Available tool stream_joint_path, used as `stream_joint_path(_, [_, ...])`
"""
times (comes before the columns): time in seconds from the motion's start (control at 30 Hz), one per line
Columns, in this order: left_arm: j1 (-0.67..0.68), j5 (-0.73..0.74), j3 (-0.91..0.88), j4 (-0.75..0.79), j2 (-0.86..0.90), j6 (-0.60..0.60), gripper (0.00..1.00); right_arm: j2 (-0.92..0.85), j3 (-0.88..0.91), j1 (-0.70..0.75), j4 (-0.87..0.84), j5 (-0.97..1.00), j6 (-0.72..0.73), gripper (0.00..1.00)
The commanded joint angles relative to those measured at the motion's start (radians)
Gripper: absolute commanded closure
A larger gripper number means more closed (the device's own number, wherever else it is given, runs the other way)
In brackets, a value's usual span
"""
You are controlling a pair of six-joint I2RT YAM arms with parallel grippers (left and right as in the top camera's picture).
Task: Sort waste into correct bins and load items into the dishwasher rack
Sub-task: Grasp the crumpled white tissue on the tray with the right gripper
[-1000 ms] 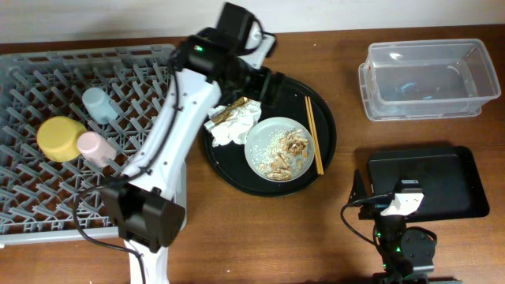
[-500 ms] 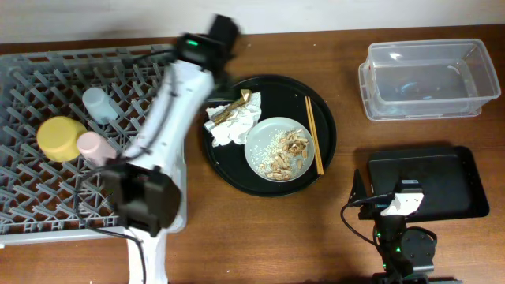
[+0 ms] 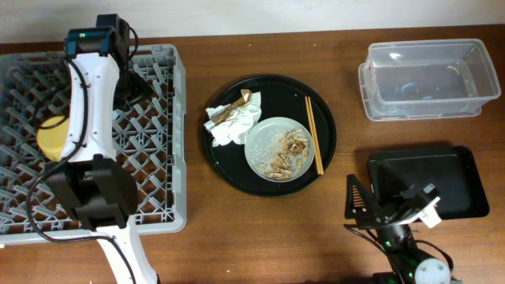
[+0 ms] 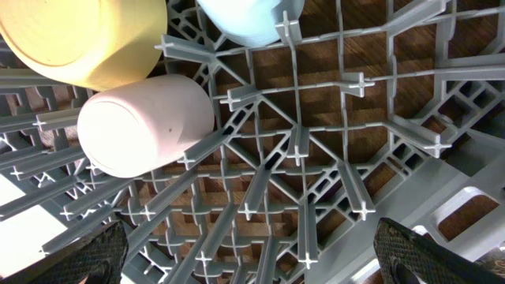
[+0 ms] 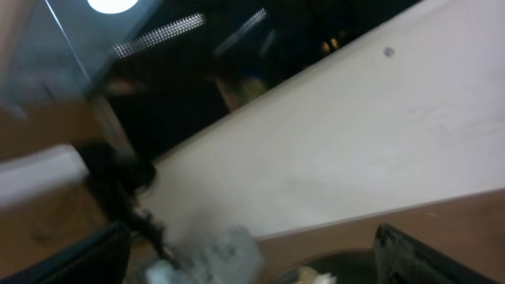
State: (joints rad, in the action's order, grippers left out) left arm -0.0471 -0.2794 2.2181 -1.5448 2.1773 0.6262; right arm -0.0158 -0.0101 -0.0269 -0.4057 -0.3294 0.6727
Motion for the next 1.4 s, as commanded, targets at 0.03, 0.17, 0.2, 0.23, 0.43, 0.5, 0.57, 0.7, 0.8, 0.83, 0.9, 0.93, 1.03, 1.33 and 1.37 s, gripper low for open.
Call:
stream_joint_path(0.03, [-0.003, 0.006, 0.008, -0.001, -0.001, 0.013, 0.01, -0.025, -0.110, -0.006, -0.023, 0.105, 0.177, 0.02])
stream_joint_path(0.17, [-0.003, 0.006, 0.008, -0.001, 0.000, 0.013, 0.01, -0.366, -0.485, -0.006, 0.231, -0.059, -0.045, 0.02])
stream_joint_path(0.2, [-0.003, 0.006, 0.008, -0.001, -0.001, 0.013, 0.01, -0.478, -0.591, -0.006, 0.322, -0.125, -0.100, 0.02])
stream_joint_path(0.23, [-0.003, 0.006, 0.008, -0.001, 0.000, 0.013, 0.01, -0.652, -0.766, -0.013, 0.476, -0.224, -0.186, 0.02])
stream_joint_path(0.43, [-0.003, 0.006, 0.008, -0.001, -0.001, 0.013, 0.01, -1.414, -1.571, -0.431, 1.209, 0.198, -0.494, 0.02])
stream_joint_path(0.5, [-0.003, 0.006, 0.008, -0.001, -0.001, 0.013, 0.01, -1.645, -1.794, -0.569, 1.365, 0.425, -0.496, 0.02])
stream_joint_path(0.57, [-0.003, 0.006, 0.008, -0.001, -0.001, 0.013, 0.01, -1.857, -1.983, -0.640, 1.452, 0.495, -0.508, 0.02])
stream_joint_path(0.7, [-0.003, 0.006, 0.008, -0.001, 0.000, 0.013, 0.01, -2.070, -2.066, -0.666, 1.393, 0.491, -0.293, 0.02])
stream_joint_path(0.8, [-0.003, 0.007, 0.008, -0.001, 0.000, 0.013, 0.01, -2.164, -2.066, -0.658, 1.332, 0.420, -0.204, 0.02])
stream_joint_path(0.83, [-0.003, 0.006, 0.008, -0.001, 0.000, 0.013, 0.01, -2.189, -2.066, -0.660, 1.316, 0.389, -0.204, 0.01])
stream_joint_path(0.9, [-0.003, 0.006, 0.008, -0.001, 0.000, 0.013, 0.01, -2.232, -2.066, -0.662, 1.305, 0.374, -0.203, 0.12])
stream_joint_path(0.93, [-0.003, 0.006, 0.008, -0.001, 0.000, 0.013, 0.01, -2.257, -2.066, -0.662, 1.300, 0.375, -0.204, 0.27])
stream_joint_path(1.03, [-0.003, 0.006, 0.008, -0.001, 0.000, 0.013, 0.01, -2.328, -2.066, -0.660, 1.298, 0.375, -0.260, 0.30])
stream_joint_path(1.33, [-0.003, 0.006, 0.008, -0.001, -0.001, 0.013, 0.01, -2.416, -2.065, -0.660, 1.283, 0.376, -0.276, 0.77])
stream_joint_path(1.37, [-0.003, 0.006, 0.008, -0.001, -0.001, 0.013, 0.01, -2.413, -2.069, -0.660, 1.283, 0.378, -0.275, 0.90])
